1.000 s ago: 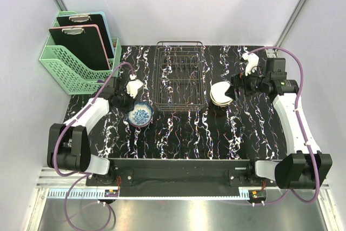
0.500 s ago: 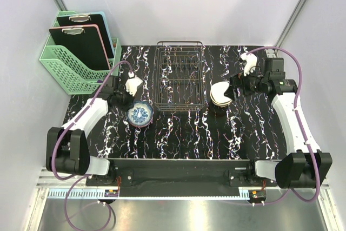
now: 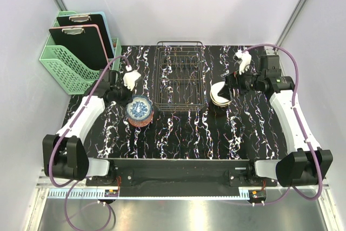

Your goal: Load the bowls into the dish rack

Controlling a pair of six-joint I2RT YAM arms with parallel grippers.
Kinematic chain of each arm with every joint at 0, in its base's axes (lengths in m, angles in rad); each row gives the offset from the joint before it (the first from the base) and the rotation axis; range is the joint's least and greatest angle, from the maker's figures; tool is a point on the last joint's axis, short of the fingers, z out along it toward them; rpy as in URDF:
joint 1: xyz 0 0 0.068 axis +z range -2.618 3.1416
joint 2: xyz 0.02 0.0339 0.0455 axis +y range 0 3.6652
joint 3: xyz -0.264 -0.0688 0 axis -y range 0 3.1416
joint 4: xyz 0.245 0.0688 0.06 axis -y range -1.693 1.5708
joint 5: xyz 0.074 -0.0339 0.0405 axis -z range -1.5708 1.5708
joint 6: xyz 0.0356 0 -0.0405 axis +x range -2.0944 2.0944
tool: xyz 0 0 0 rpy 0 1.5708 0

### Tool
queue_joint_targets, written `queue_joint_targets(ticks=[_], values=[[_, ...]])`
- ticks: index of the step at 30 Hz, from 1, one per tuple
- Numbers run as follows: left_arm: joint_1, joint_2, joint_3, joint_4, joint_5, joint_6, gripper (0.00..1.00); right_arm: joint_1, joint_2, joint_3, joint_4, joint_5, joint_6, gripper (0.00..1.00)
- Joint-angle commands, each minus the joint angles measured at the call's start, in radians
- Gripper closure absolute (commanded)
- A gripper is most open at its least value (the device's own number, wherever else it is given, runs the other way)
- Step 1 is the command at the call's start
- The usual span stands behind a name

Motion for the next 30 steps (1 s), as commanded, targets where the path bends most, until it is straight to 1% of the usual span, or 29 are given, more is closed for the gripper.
queue_joint_targets(ticks=[1, 6, 7, 10, 15, 19, 24, 30], values=[[-0.004, -0.077, 0.079, -0.014, 0.197, 0.003, 1.00, 0.029, 0.016, 0.107, 0.002, -0.173, 0.084, 0.00], [-0.008, -0.110, 0.131, -0.014, 0.360, -0.021, 1.00, 0.086, 0.094, 0.205, 0.008, -0.297, 0.192, 0.00], [-0.010, -0.113, 0.137, -0.014, 0.410, -0.024, 1.00, 0.102, 0.106, 0.216, 0.013, -0.333, 0.209, 0.01], [-0.015, -0.125, 0.161, -0.005, 0.479, -0.046, 1.00, 0.130, 0.161, 0.234, 0.048, -0.402, 0.255, 0.00], [-0.076, -0.151, 0.217, 0.038, 0.478, -0.089, 1.00, 0.159, 0.236, 0.246, 0.111, -0.482, 0.344, 0.00], [-0.136, -0.142, 0.252, 0.072, 0.483, -0.115, 1.00, 0.185, 0.333, 0.294, 0.126, -0.588, 0.387, 0.00], [-0.160, -0.087, 0.264, 0.139, 0.550, -0.141, 1.00, 0.245, 0.379, 0.319, 0.134, -0.642, 0.391, 0.00], [-0.177, -0.042, 0.261, 0.210, 0.573, -0.161, 1.00, 0.277, 0.404, 0.311, 0.140, -0.698, 0.397, 0.00]])
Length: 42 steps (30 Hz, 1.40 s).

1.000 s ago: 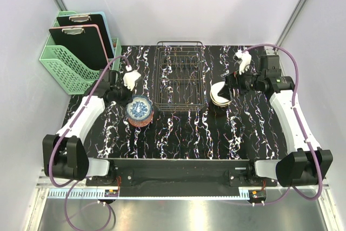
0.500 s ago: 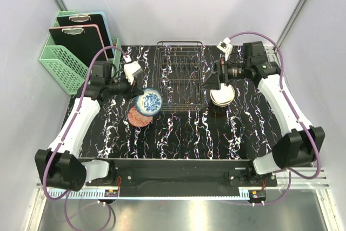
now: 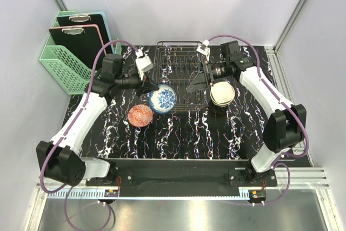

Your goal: Load the bowls into the dish rack

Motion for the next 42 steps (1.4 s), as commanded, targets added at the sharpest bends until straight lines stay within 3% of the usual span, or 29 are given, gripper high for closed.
queue_joint_targets(ticks=[1, 13, 39, 42], values=[[-0.010, 0.023, 0.044, 0.136, 0.083, -0.034, 1.00, 0.027, 0.006, 0.039, 0.036, -0.108, 0.023, 0.00], [-0.028, 0.038, 0.050, 0.191, 0.131, -0.083, 1.00, 0.074, 0.066, 0.028, 0.064, -0.078, 0.052, 0.00], [-0.067, 0.061, 0.056, 0.217, 0.096, -0.096, 1.00, 0.143, 0.123, 0.062, 0.071, -0.138, 0.080, 0.00], [-0.067, 0.060, 0.052, 0.217, 0.093, -0.093, 1.00, 0.143, 0.117, 0.065, 0.073, -0.144, 0.080, 0.08]])
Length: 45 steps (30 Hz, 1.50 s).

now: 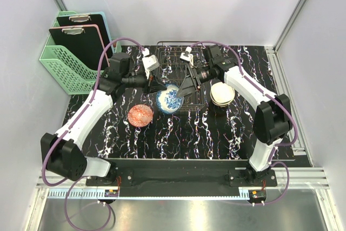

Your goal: Load the bowls into the dish rack

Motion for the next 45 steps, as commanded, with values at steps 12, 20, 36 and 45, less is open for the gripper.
queue_joint_targets(ticks=[12, 20, 36, 45], values=[[-0.004, -0.022, 0.033, 0.087, 0.021, 0.005, 1.00, 0.011, -0.016, 0.025, 0.026, -0.129, 0.011, 0.76], [-0.005, -0.030, 0.033, 0.087, 0.012, -0.003, 1.00, 0.011, -0.018, 0.029, 0.038, -0.093, 0.029, 0.66], [-0.027, -0.027, 0.018, 0.104, -0.172, -0.015, 0.52, 0.011, 0.002, -0.002, 0.199, -0.024, 0.184, 1.00], [-0.025, -0.022, 0.039, 0.116, -0.213, -0.041, 0.44, 0.011, -0.001, -0.028, 0.204, 0.036, 0.179, 1.00]])
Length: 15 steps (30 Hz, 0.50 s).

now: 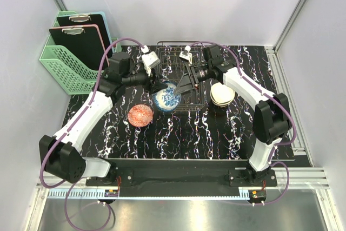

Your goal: Load the bowls into the dish rack

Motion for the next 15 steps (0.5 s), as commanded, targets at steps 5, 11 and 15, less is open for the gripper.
queue_joint_targets(ticks=[5, 11, 15], values=[[0.003, -0.008, 0.065, 0.050, -0.170, -0.031, 0.33, 0.006, 0.003, 0.003, 0.031, 0.113, 0.002, 1.00], [0.084, -0.011, 0.096, 0.013, -0.252, -0.050, 0.12, -0.004, 0.017, 0.074, -0.096, 0.377, -0.105, 1.00], [0.159, -0.005, 0.099, -0.019, -0.246, -0.070, 0.01, -0.001, 0.029, 0.150, -0.177, 0.534, -0.165, 1.00]])
